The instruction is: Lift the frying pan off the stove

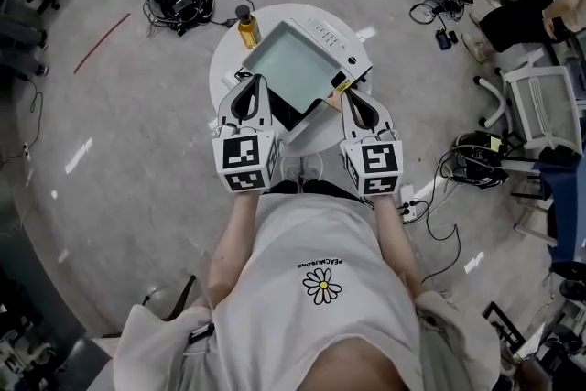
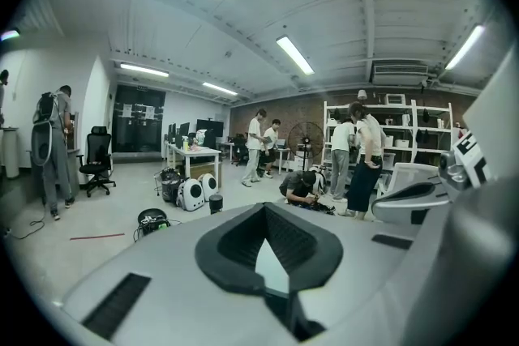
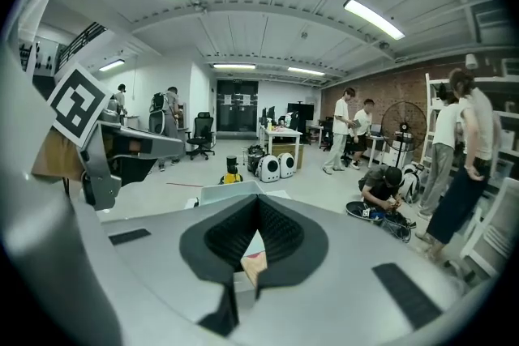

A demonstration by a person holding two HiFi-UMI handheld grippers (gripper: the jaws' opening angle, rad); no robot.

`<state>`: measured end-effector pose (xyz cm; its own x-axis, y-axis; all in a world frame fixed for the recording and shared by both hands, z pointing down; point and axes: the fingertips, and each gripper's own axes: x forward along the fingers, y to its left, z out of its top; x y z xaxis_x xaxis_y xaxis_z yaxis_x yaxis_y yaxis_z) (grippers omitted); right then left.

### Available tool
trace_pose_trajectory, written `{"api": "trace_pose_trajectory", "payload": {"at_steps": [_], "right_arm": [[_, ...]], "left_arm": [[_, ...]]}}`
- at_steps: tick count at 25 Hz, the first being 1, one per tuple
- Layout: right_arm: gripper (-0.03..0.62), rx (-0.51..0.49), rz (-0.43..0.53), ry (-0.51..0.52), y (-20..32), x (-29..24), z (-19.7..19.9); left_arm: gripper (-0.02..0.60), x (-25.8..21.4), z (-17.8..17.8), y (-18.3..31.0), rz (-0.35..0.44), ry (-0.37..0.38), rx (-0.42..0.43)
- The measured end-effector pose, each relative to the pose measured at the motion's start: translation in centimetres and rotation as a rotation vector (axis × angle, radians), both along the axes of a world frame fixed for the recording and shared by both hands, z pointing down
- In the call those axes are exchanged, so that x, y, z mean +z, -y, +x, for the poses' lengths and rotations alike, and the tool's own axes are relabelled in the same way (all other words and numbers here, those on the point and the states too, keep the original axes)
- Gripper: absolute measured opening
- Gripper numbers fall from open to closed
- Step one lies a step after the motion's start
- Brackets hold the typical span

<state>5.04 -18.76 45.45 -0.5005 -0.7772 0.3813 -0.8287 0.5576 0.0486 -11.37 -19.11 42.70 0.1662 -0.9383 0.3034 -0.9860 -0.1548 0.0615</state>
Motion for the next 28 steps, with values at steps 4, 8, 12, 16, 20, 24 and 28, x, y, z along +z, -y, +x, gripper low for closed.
{"api": "trace_pose_trajectory", "payload": {"at_steps": [4,8,12,16,20,24,28], "right_arm": [[0.003,0.011,-0.016,0.014,-0.6,0.7,0.4],[0.003,0.018,-0.035,0.003,-0.8,1.2,0.8],[0.003,0.005,-0.045,0.049,0.8,0.1,0.9],[0.041,-0.071,-0.035,0.076,3.1,-1.8,0.9],[0.105,-0.129,-0.064,0.07,4.5,-2.2,1.5],[0.178,-0.145,-0.09,0.059,5.7,-2.1,2.5],[0.275,-0.164,-0.144,0.074,6.1,-1.6,3.1]], "left_arm": [[0.0,0.4,0.1,0.0,-0.015,0.004,0.002],[0.0,0.4,0.2,0.0,-0.021,0.003,0.003],[0.0,0.6,0.1,0.2,-0.029,0.001,0.004],[0.0,0.8,0.4,0.7,-0.037,-0.002,0.008],[0.0,1.1,0.8,0.9,-0.044,0.001,0.022],[0.0,1.0,0.7,1.3,-0.046,0.015,0.025],[0.0,1.1,0.4,1.6,-0.057,0.02,0.011]]}}
